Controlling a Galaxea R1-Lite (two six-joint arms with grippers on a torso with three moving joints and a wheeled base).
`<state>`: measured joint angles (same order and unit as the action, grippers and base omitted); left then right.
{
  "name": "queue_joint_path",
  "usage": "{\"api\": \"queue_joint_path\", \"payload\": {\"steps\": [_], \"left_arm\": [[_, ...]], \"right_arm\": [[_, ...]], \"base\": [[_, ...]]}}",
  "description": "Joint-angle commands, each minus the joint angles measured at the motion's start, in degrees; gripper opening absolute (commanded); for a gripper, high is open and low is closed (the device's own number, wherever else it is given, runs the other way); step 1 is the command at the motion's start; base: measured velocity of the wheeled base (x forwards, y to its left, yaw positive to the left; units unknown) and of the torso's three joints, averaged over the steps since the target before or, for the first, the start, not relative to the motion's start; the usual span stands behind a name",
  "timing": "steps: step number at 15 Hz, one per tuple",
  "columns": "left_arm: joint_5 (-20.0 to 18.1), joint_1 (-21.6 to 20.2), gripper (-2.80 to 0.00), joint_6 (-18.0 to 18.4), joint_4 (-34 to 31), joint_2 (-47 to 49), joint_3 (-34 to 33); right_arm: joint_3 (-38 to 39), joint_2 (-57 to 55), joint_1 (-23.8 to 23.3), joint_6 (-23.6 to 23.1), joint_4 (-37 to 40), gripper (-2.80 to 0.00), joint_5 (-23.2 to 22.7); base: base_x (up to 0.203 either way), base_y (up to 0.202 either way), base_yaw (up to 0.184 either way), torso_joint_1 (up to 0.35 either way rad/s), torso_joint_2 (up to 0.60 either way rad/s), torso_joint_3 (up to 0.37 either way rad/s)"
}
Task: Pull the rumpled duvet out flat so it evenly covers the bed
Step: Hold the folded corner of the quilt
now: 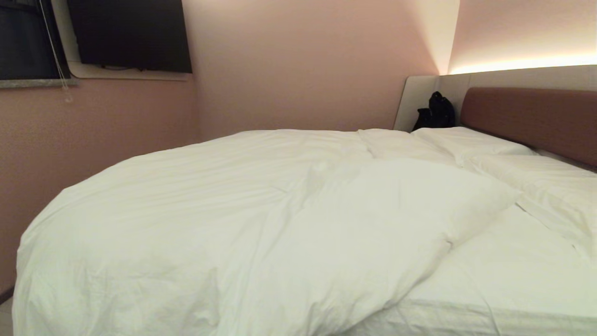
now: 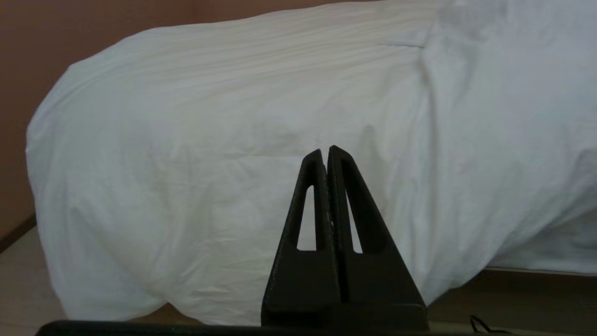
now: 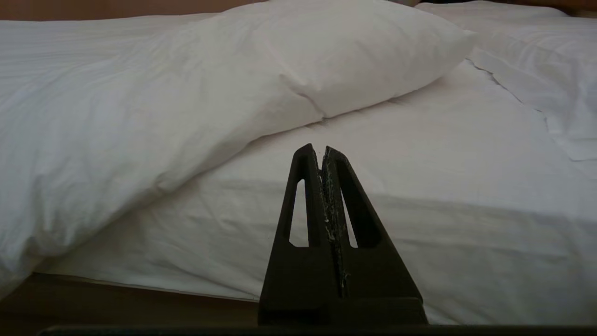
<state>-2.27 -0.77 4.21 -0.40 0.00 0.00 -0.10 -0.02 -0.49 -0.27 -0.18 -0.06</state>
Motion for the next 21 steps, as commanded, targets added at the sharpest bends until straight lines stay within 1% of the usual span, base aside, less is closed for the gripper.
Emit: {"api": "queue_joint_path", "payload": {"steps": [1,2,21], "left_arm": [[-0.1,-0.02,-2.8,0.01,0.05,0.09,0.0],[-0.02,-0.02,-2.8,0.01,0.05,0.09,0.0],[-0.2,-0.02,-2.8,0.01,0.14,0.09,0.0]], "right_arm": [[0.01,0.02,0.04,0.0,0.01,-2.8,-0.03],[0.01,0.02,-0.04,-0.08,0.01,-2.8,-0.03],[-0.34,0.02,-0.04,-0.7,0.36,-2.8,0.06]], "base": [[0.0,-0.169,-0.006,0.002,0.0,0.002],[0.0,-0.11,-0.001,0.002,0.0,0.011],[0.0,0.0,0.0,0.0,0.0,0.0]]}}
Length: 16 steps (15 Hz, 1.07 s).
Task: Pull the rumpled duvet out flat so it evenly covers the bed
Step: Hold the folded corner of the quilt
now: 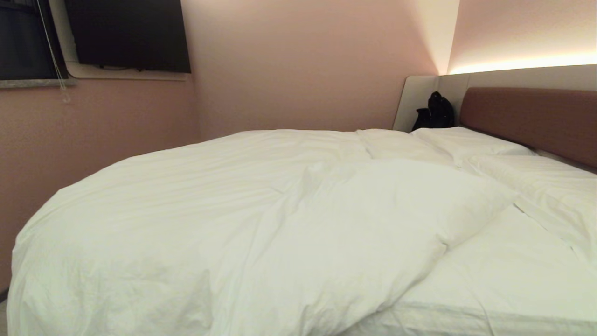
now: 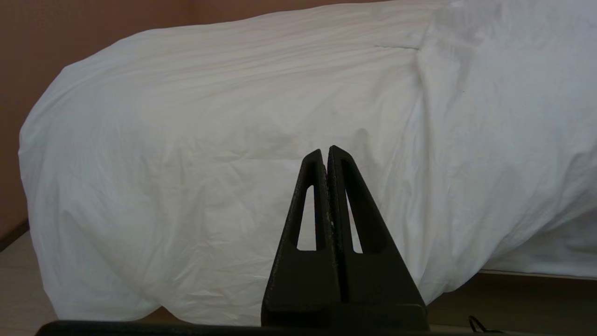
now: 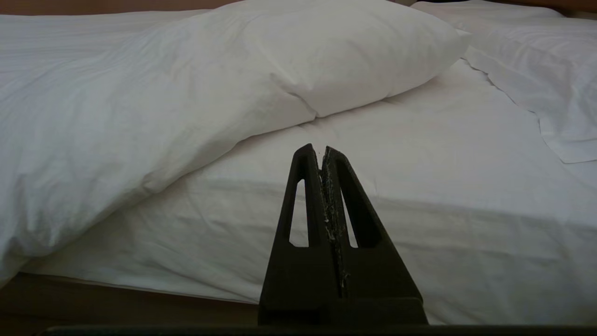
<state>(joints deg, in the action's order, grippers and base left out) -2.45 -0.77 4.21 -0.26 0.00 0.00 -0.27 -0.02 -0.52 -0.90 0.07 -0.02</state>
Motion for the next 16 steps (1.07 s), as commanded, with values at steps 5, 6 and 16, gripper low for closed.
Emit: {"api": "queue_joint_path", "payload": {"steps": [5,6,16], "left_arm": [[-0.01,-0.02,-2.8,0.01,-0.01,0.09,0.0],[-0.01,-0.02,-2.8,0.01,-0.01,0.09,0.0],[-0.01,-0.02,-2.8,0.01,-0.01,0.09,0.0]], "right_arm": [[-12.03,-7.88,0.09,0.27,5.37,-2.8,-4.59],[-14.75,-12.3,0.15,0.94,5.92,-2.8,-6.35],[-41.79,-69.47,0.38,7.21,-8.19,-2.8,-16.01]], "base": [[0.0,0.0,0.0,0.0,0.0,0.0],[0.0,0.0,0.0,0.0,0.0,0.0],[0.0,0.0,0.0,0.0,0.0,0.0]]}}
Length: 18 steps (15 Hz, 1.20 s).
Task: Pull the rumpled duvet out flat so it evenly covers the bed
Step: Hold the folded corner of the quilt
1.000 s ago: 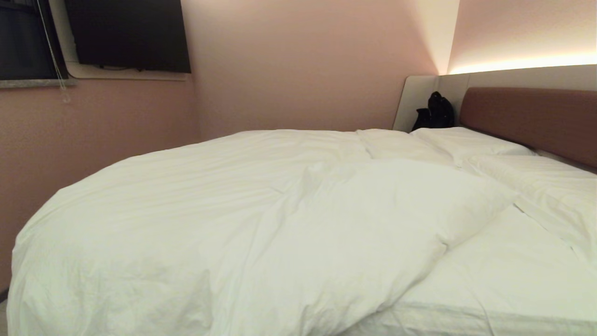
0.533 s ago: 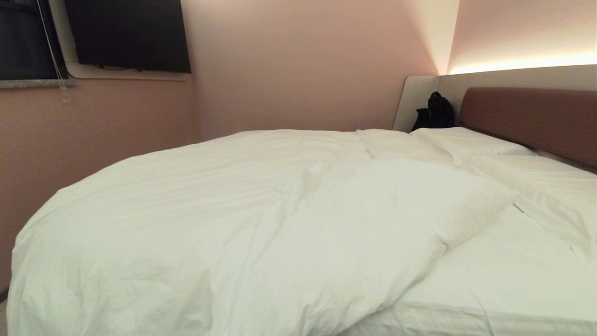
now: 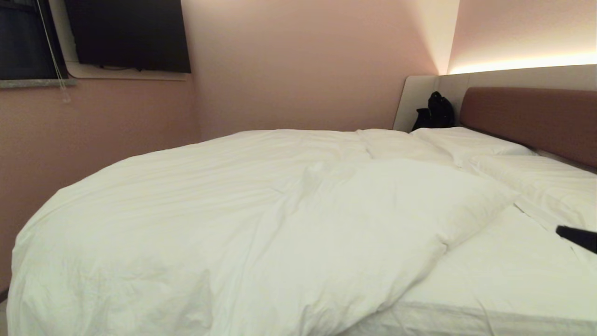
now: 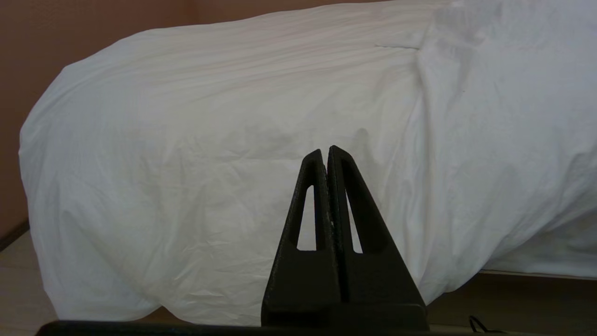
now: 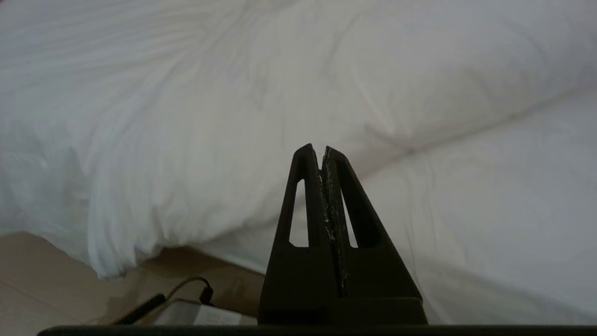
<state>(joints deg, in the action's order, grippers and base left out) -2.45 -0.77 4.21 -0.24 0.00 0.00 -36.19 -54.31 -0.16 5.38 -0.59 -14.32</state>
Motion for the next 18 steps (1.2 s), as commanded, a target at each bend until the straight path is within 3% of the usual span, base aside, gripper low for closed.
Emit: {"api": "queue_joint_path", "payload": {"steps": [1,7,10,18], "left_arm": [[-0.01,-0.02,-2.8,0.01,-0.02,0.09,0.0],[-0.01,-0.02,-2.8,0.01,-0.02,0.09,0.0],[-0.01,-0.02,-2.8,0.01,-0.02,0.09,0.0],[-0.01,-0.02,-2.8,0.01,-0.02,0.09,0.0]], "right_arm": [[-10.24,-20.5,0.1,1.24,-7.83,-2.8,-2.39],[-34.04,-48.06,2.26,2.04,-3.88,-2.8,-4.08],[-38.28,-53.28,4.43,2.04,-3.16,-2.8,-4.33],[-38.97,-58.59,7.45,-1.79,-3.79,-2.8,-3.96]], "base": [[0.0,0.0,0.0,0.0,0.0,0.0],[0.0,0.0,0.0,0.0,0.0,0.0],[0.0,0.0,0.0,0.0,0.0,0.0],[0.0,0.0,0.0,0.0,0.0,0.0]]}}
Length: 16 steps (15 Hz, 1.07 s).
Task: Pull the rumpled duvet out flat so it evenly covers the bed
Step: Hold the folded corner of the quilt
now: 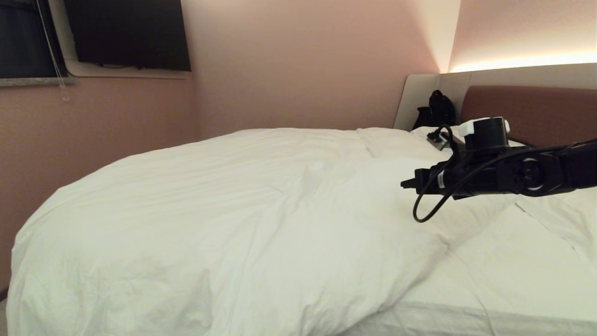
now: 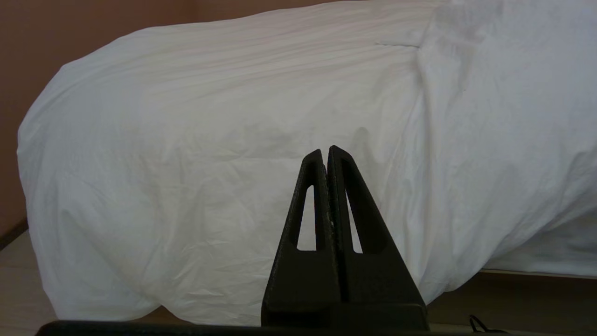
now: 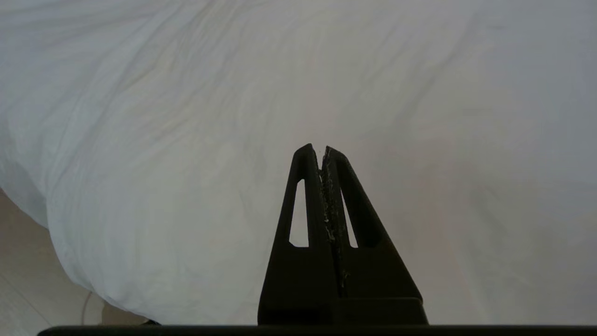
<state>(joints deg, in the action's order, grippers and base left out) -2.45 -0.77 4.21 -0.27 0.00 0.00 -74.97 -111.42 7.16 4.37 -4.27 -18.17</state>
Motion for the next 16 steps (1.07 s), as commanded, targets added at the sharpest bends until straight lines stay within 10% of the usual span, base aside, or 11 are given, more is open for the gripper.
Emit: {"api": "queue_joint_path", "payload": {"steps": [1,4,5,16], "left_arm": [[-0.01,-0.02,-2.8,0.0,0.0,0.09,0.0],[-0.01,-0.02,-2.8,0.0,0.0,0.09,0.0],[-0.01,-0.02,-2.8,0.0,0.0,0.09,0.0],[-0.01,-0.02,-2.8,0.0,0.0,0.09,0.0]], "right_arm": [[-0.61,-2.39,0.14,-1.57,-0.13,-2.8,-0.11],[-0.87,-3.84,0.14,-2.83,-0.33,-2.8,0.64],[-0.88,-4.41,0.14,-3.78,-0.63,0.0,1.28],[-2.54,-9.49,1.87,-12.48,-2.03,0.0,8.9]], "base": [[0.0,0.0,0.0,0.0,0.0,0.0],[0.0,0.0,0.0,0.0,0.0,0.0],[0.0,0.0,0.0,0.0,0.0,0.0],[0.0,0.0,0.0,0.0,0.0,0.0]]}}
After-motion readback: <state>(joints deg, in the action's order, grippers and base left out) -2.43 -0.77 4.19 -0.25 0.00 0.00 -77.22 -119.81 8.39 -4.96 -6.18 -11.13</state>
